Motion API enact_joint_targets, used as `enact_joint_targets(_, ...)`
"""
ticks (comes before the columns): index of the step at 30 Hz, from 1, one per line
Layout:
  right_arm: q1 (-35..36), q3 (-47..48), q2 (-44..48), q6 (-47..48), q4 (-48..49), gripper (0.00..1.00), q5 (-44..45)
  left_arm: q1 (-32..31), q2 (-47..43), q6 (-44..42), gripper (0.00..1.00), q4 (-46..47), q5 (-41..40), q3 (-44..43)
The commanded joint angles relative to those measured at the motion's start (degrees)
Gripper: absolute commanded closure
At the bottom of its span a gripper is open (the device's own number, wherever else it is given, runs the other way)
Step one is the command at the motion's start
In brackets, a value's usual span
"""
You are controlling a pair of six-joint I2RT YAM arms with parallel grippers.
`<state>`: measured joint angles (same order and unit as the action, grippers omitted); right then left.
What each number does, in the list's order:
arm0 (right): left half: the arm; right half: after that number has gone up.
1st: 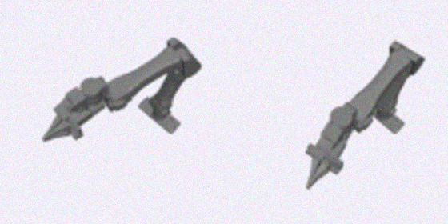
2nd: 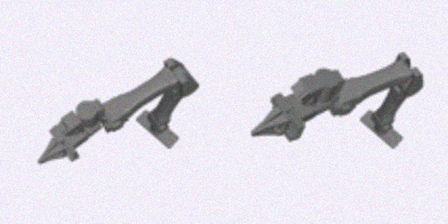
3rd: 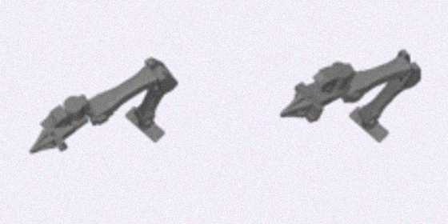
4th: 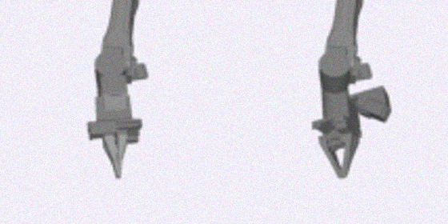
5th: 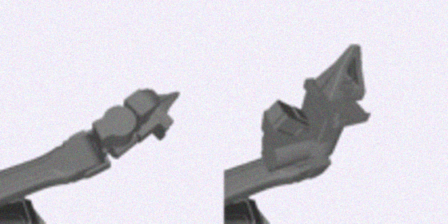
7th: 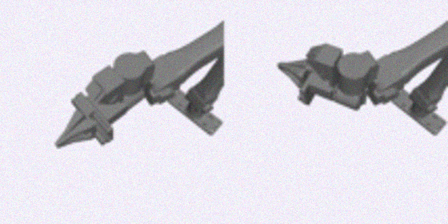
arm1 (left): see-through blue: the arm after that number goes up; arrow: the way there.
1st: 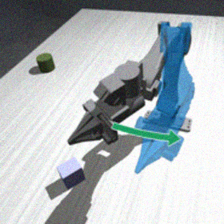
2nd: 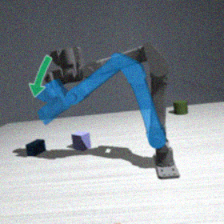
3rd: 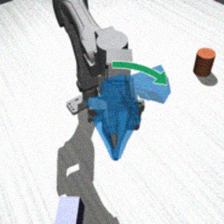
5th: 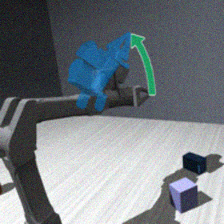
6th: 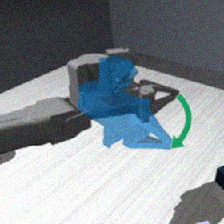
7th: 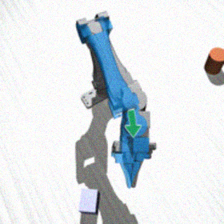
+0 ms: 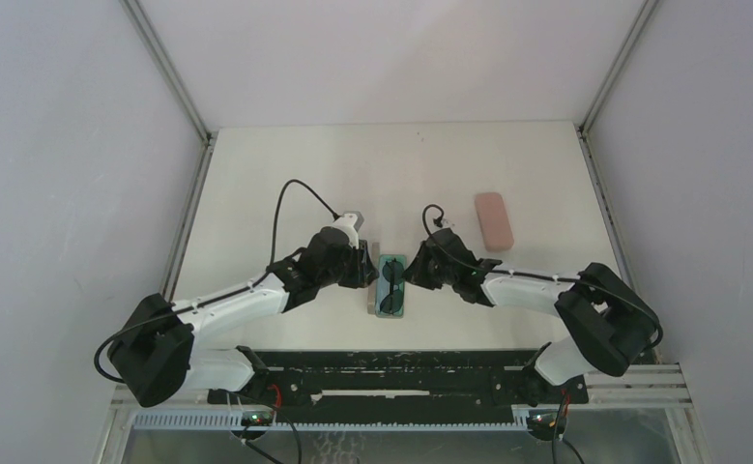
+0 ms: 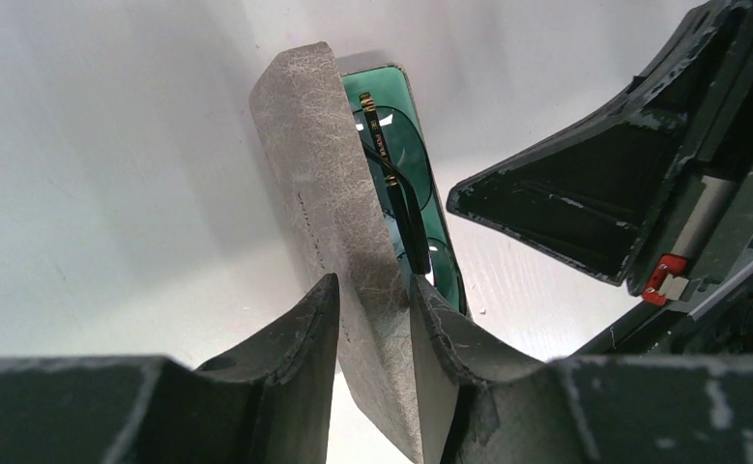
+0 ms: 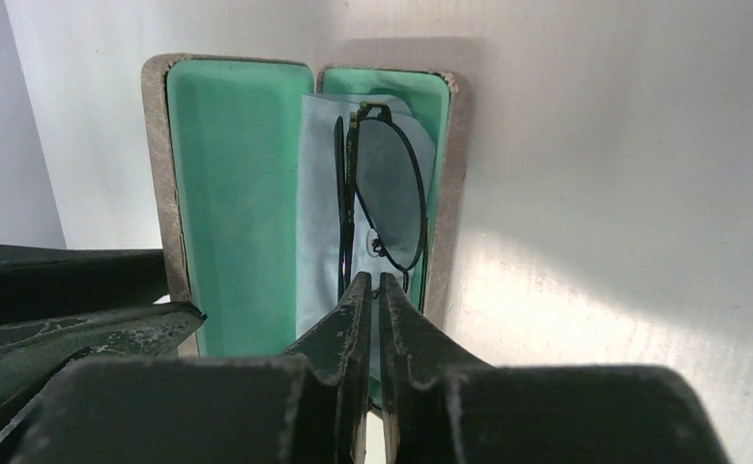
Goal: Organize the sunglasses
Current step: Place the sunglasses in the sunglasses case.
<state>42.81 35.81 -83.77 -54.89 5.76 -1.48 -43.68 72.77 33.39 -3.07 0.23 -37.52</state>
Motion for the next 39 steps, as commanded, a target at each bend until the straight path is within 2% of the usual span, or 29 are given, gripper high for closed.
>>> enact_joint_targets(1, 1.17, 2.7, -1.59, 1.72, -0.02, 0.96, -0.97, 0.26, 0.01, -1.46, 0.63, 0.52, 0.51, -1.87)
enact_joint_targets(13, 2.38, 5.42, -3.44, 3.01, -4.67, 0.97, 1.13, 0.26, 0.22, -1.53, 0.63, 0.52, 0.63, -1.94)
enact_joint_targets(39, 3.16, 9.22, -10.01, 4.27, -5.43, 0.97, -0.7, 0.26, 1.14, -2.1, 0.64, 0.52, 1.37, -2.38)
